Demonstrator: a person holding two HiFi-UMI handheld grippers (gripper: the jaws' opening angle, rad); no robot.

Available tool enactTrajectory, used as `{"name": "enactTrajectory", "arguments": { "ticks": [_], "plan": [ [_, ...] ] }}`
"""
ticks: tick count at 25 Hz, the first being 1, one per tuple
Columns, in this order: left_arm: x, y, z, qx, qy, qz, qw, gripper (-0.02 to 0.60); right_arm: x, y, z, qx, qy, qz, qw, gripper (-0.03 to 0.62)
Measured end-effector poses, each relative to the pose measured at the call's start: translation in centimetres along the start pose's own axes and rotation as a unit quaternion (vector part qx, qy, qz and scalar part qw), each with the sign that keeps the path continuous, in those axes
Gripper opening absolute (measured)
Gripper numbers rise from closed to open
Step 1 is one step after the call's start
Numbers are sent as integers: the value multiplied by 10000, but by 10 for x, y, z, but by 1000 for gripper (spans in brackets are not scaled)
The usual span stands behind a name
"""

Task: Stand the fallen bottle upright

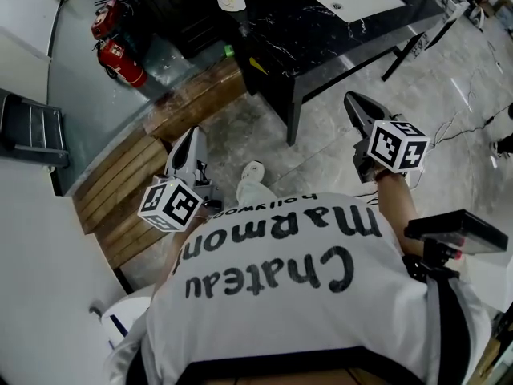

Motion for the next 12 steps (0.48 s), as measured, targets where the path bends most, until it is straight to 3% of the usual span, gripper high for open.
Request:
{"name": "enactTrajectory", "arguments": {
  "ticks": [12],
  "plan": [
    [-4, 21, 0, 110, 83, -74, 9999, 15, 12, -2, 18, 202, 235, -9, 9995, 15]
  ]
}}
Point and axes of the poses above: the fingertips, and each gripper's own axes: y forward along the fingers, z to its right, x out of its underside, the point moved 6 cm from there along -y, backward along the fingers, and after that the axes turned 8 degrees about -y, right-handed, at the moved point
